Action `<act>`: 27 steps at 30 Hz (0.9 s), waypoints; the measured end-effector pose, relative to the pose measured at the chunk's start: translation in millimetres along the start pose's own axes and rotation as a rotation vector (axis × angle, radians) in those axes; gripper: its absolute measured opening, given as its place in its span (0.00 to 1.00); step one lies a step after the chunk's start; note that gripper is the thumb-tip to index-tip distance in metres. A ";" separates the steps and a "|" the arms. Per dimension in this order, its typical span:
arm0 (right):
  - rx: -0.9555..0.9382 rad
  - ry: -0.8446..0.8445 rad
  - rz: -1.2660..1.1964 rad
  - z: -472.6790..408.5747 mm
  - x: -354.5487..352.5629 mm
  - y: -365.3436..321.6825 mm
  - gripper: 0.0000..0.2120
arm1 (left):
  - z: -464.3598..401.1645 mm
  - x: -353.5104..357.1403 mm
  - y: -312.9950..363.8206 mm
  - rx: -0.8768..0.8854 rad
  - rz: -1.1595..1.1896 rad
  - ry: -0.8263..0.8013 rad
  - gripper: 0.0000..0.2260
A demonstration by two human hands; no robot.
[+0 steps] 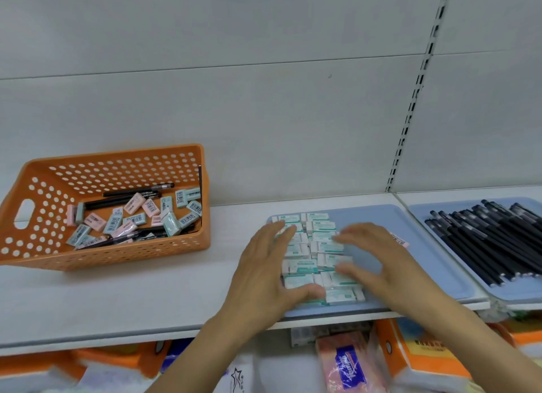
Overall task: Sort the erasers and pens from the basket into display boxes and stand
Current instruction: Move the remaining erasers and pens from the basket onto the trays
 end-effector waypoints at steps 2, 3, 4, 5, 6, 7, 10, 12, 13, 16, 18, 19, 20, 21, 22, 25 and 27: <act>0.092 -0.068 -0.084 -17.1 2.8 0.7 0.33 | -4.4 4.4 1.7 -0.046 -0.061 -0.181 0.53; 0.146 -0.144 -0.091 -24.5 7.9 1.7 0.36 | -5.8 7.3 3.2 -0.061 -0.073 -0.240 0.53; 0.181 -0.218 -0.076 -30.0 14.4 2.9 0.37 | -6.6 9.8 4.2 -0.074 -0.064 -0.276 0.52; 0.198 -0.280 -0.060 -32.9 20.6 4.6 0.38 | -7.1 11.2 4.6 -0.078 -0.054 -0.289 0.50; 0.198 -0.322 -0.055 -33.4 24.5 5.4 0.38 | -6.9 12.2 4.0 -0.073 -0.060 -0.292 0.49; 0.189 -0.347 -0.064 -32.6 26.3 7.2 0.37 | -6.3 12.5 2.8 -0.064 -0.075 -0.292 0.48; 0.187 -0.348 -0.107 -34.2 19.1 9.3 0.34 | -6.0 9.8 1.1 -0.070 -0.012 -0.318 0.47; 0.186 -0.286 -0.148 -45.3 12.0 8.4 0.35 | -12.1 6.8 0.8 -0.096 0.082 -0.292 0.49; 0.181 -0.265 -0.163 -54.3 10.4 8.6 0.35 | -16.9 5.0 0.8 -0.109 0.095 -0.280 0.51; 0.157 -0.280 -0.114 -80.8 10.1 9.9 0.33 | -28.6 5.6 1.3 -0.150 0.044 -0.317 0.56; 0.097 -0.305 -0.076 -90.0 11.6 9.7 0.26 | -29.1 9.4 2.7 -0.154 0.053 -0.335 0.57; 0.065 -0.294 -0.057 -91.5 13.1 10.1 0.22 | -28.2 11.0 2.9 -0.146 0.070 -0.333 0.57; 0.042 -0.287 -0.044 -91.1 13.9 11.0 0.19 | -28.1 11.9 2.8 -0.142 0.095 -0.320 0.57; 0.025 -0.284 -0.055 -89.5 13.1 12.1 0.18 | -29.1 11.5 1.9 -0.147 0.130 -0.293 0.56; 0.024 -0.286 -0.077 -86.6 10.6 12.5 0.18 | -31.6 10.5 0.0 -0.162 0.166 -0.259 0.56; 0.124 -0.241 -0.187 -75.4 3.9 18.7 0.25 | -37.8 7.4 -3.6 -0.195 0.174 -0.261 0.56; 0.168 -0.213 -0.263 -64.5 4.9 17.3 0.29 | -36.8 8.3 -3.4 -0.183 0.133 -0.298 0.53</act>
Point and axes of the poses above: each hand's wrist, its own z-axis away from the middle knuckle, its own x-axis out of the palm, y = z × x, the point moved 1 cm from there along -z, towards the middle knuckle, and after that the axes turned 13 degrees about -y, right-handed, at the moved point
